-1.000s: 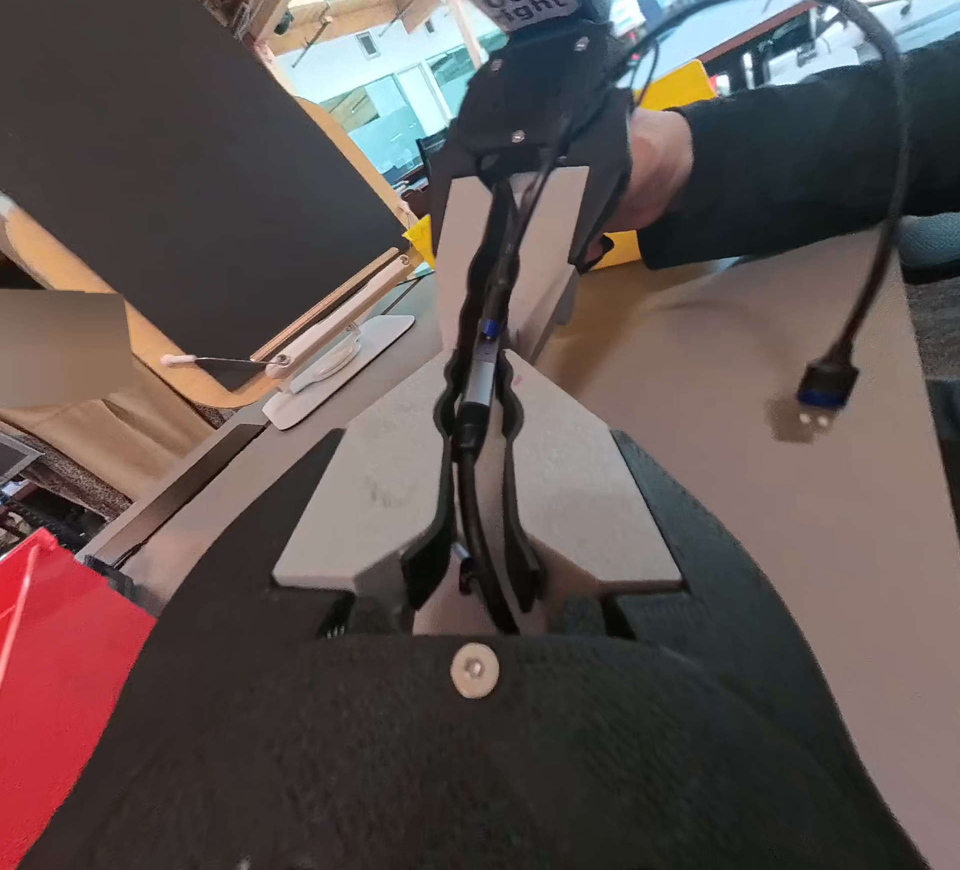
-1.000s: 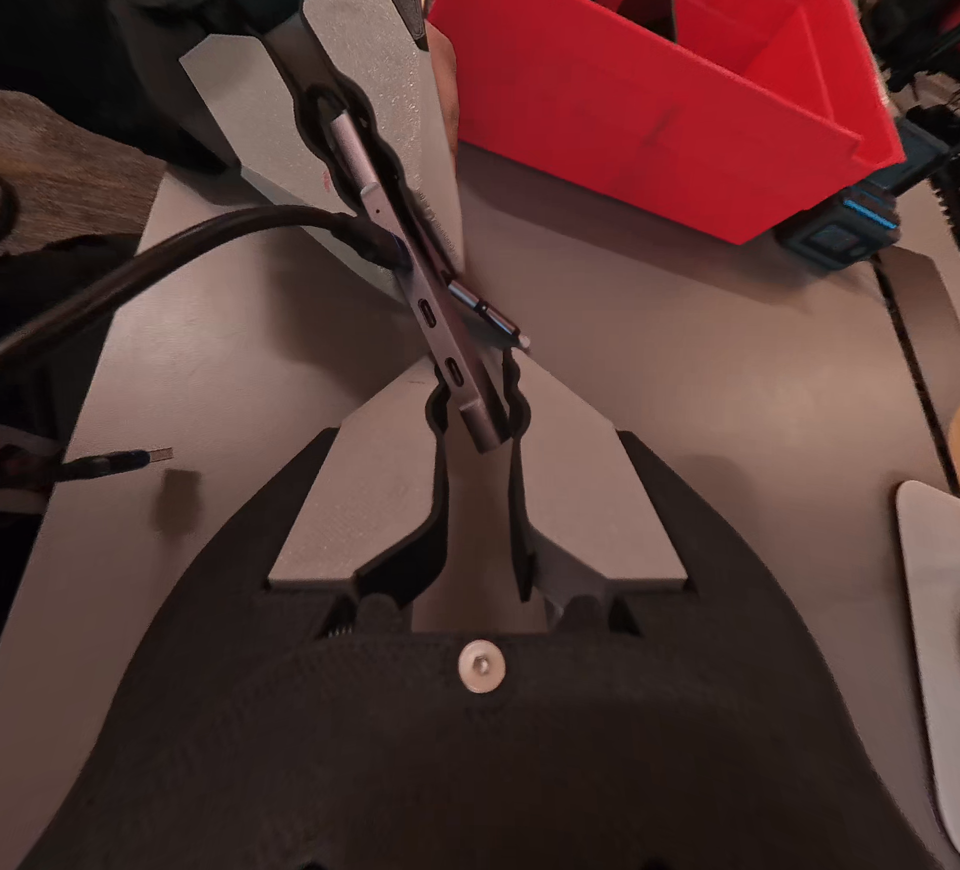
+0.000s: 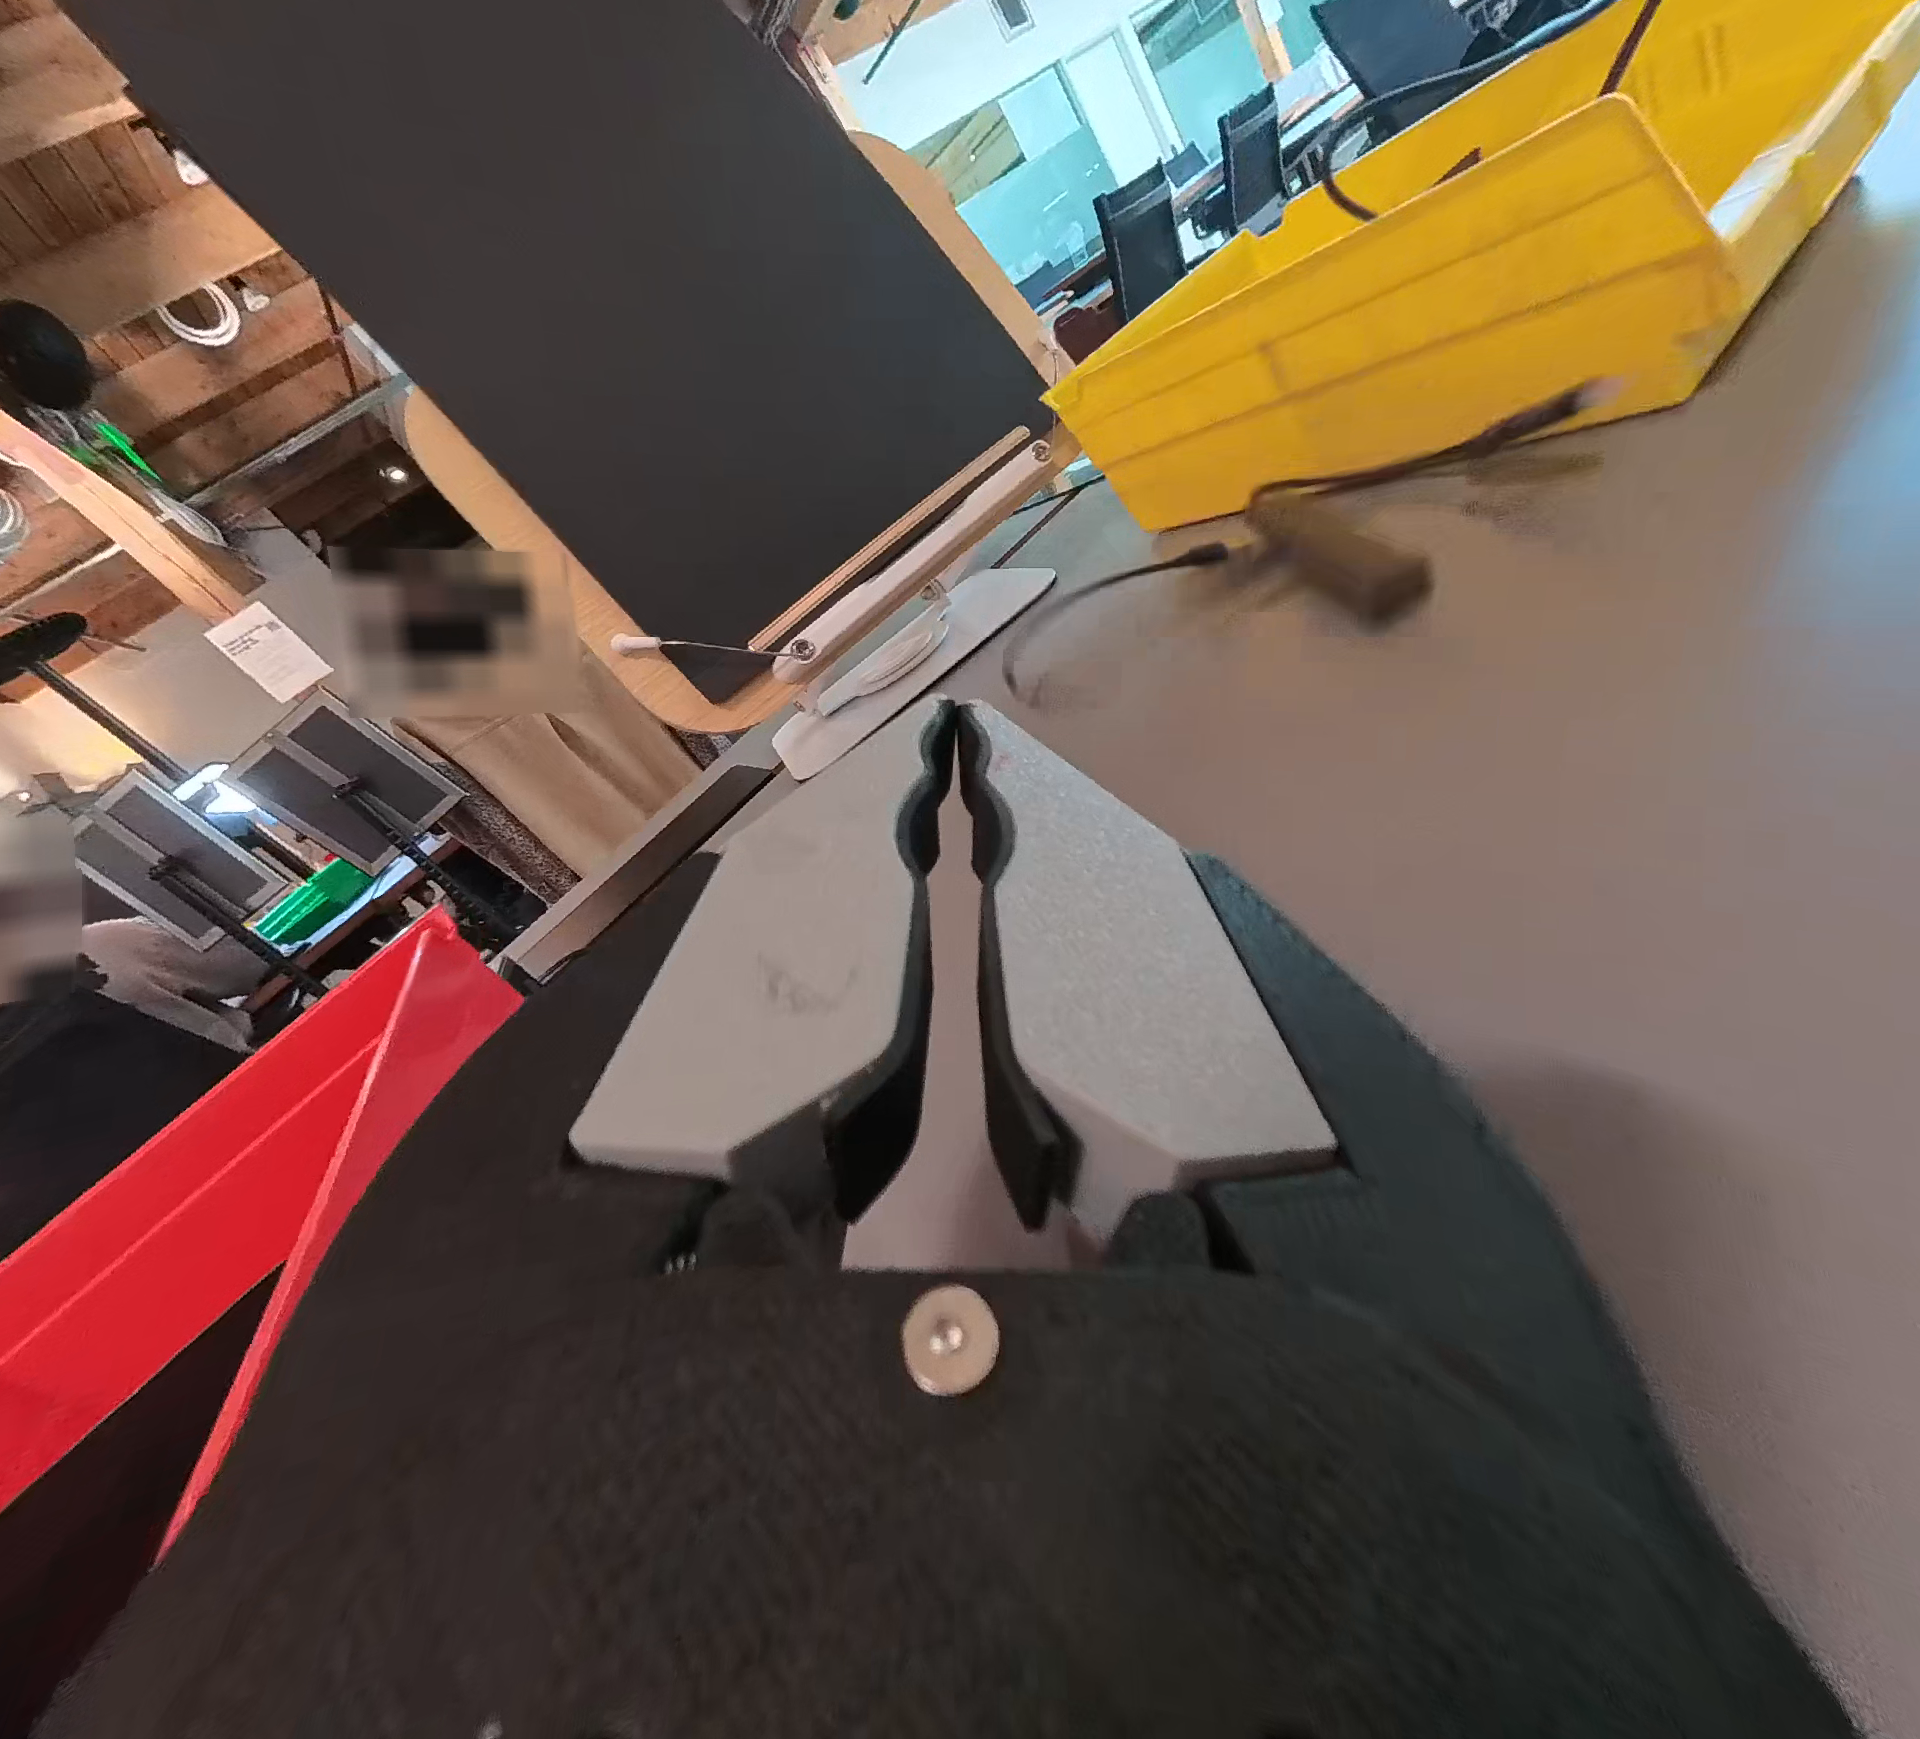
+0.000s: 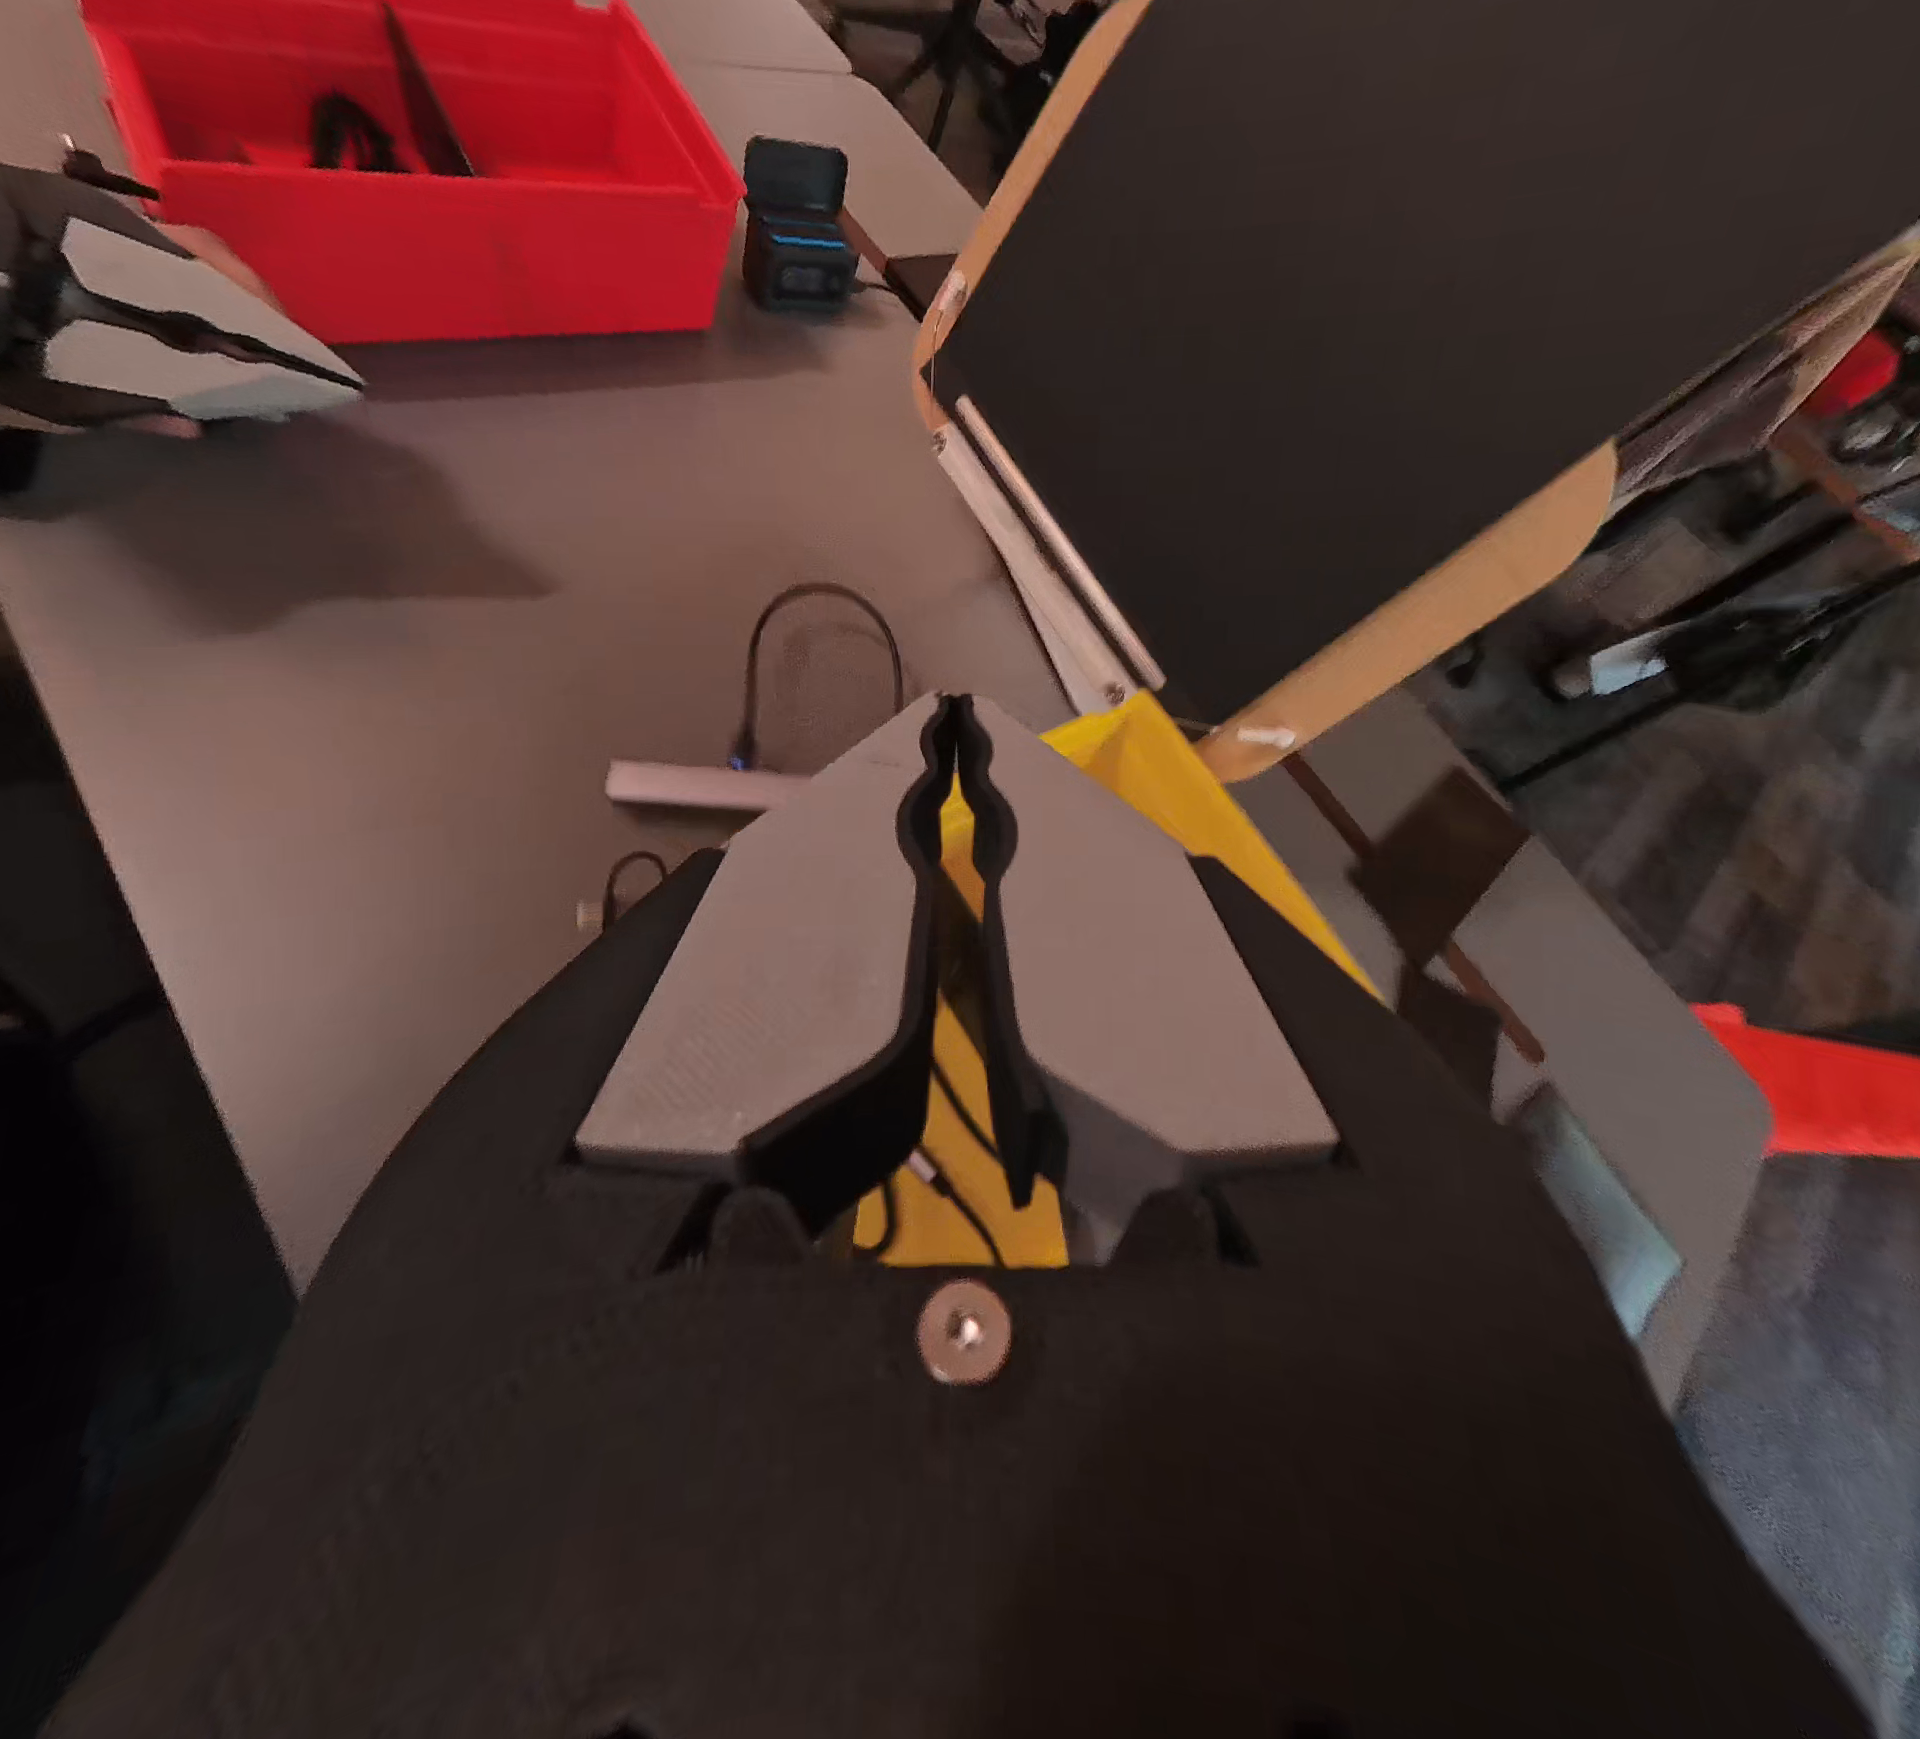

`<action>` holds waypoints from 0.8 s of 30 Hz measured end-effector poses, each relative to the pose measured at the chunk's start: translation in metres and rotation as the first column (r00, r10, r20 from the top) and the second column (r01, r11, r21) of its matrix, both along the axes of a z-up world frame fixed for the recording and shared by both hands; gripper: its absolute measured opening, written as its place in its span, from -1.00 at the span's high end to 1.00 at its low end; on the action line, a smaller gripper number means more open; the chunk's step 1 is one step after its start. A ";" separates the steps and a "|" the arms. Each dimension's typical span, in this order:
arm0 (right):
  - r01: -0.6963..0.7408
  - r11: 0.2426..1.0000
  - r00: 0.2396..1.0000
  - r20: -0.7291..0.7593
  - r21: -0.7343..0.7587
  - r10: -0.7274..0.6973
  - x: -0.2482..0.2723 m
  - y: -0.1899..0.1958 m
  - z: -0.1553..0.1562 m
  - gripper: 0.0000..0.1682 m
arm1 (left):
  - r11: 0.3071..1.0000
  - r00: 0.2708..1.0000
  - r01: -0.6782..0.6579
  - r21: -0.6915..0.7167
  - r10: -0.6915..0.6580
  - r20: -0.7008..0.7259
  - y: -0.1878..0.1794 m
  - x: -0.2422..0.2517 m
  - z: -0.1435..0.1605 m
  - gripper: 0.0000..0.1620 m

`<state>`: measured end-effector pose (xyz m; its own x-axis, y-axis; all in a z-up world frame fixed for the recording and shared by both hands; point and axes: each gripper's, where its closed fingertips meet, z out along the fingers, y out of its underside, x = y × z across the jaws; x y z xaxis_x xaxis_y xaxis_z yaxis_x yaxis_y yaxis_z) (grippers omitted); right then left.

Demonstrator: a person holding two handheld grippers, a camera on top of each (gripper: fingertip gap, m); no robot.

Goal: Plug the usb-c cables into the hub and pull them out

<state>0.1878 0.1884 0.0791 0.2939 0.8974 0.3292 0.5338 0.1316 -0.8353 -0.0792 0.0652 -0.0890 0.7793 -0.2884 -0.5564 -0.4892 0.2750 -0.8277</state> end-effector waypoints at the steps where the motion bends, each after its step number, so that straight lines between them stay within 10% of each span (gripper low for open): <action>1: 0.004 0.999 1.000 -0.018 -0.038 -0.005 0.004 -0.001 -0.005 1.00 | 1.000 1.000 0.000 0.001 0.000 -0.009 0.000 0.001 -0.001 1.00; 10: -0.119 0.923 0.989 0.043 -0.366 0.144 -0.054 -0.052 -0.102 1.00 | 1.000 0.998 -0.008 -0.011 0.007 -0.067 0.002 0.006 -0.008 1.00; 11: -0.144 0.900 0.982 0.051 -0.412 0.180 -0.070 -0.060 -0.110 0.58 | 1.000 0.998 -0.011 -0.010 0.011 -0.066 0.002 0.005 -0.007 1.00; 13: -0.184 0.873 0.957 0.120 -0.452 0.264 -0.100 -0.074 -0.128 0.45 | 1.000 0.998 -0.018 -0.012 0.017 -0.055 0.003 0.004 -0.006 1.00; 24: -0.213 0.895 0.509 0.737 -0.393 0.445 -0.161 -0.025 -0.251 0.41 | 0.999 0.992 -0.017 -0.035 0.021 0.125 -0.001 -0.013 0.008 1.00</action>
